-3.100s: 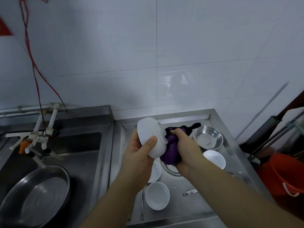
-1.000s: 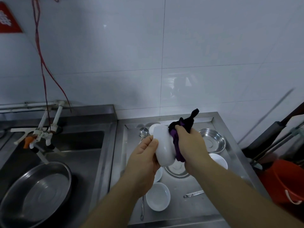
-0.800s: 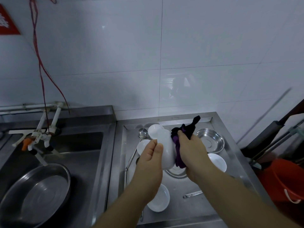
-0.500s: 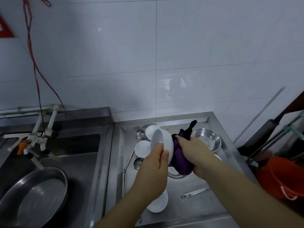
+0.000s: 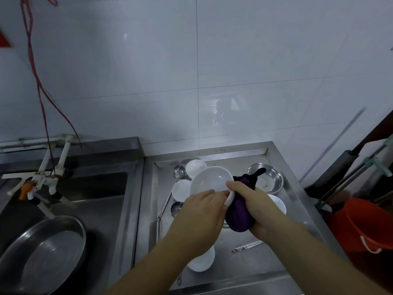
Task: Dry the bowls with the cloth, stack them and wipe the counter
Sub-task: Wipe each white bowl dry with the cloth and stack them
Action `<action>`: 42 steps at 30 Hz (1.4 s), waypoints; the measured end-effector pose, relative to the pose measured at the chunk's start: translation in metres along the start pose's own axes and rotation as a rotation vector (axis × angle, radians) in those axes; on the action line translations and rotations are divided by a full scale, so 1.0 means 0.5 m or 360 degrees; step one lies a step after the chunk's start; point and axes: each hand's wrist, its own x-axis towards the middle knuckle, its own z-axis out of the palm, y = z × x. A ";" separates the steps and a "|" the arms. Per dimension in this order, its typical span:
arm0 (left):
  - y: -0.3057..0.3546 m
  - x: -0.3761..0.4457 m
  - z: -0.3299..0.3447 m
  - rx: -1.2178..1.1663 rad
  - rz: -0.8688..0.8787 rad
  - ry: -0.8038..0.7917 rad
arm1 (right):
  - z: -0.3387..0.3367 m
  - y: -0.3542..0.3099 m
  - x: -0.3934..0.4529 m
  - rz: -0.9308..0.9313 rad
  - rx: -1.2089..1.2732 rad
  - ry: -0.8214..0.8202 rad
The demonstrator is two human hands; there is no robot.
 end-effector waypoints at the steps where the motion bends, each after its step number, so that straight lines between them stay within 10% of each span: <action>1: 0.003 0.002 0.007 0.0034 -0.0024 0.0021 | -0.007 0.002 0.003 0.0031 0.0060 -0.0003; 7: -0.005 0.040 0.038 -0.0426 -0.0748 0.0635 | -0.067 0.012 0.019 0.0171 0.0374 -0.0047; 16: -0.006 0.114 0.126 -0.1946 -0.1527 0.0260 | -0.208 0.011 0.071 0.0172 0.0182 0.0039; 42: 0.058 0.401 0.592 -0.1848 -0.2243 -0.0075 | -0.658 0.014 0.408 0.0223 -0.0995 0.0703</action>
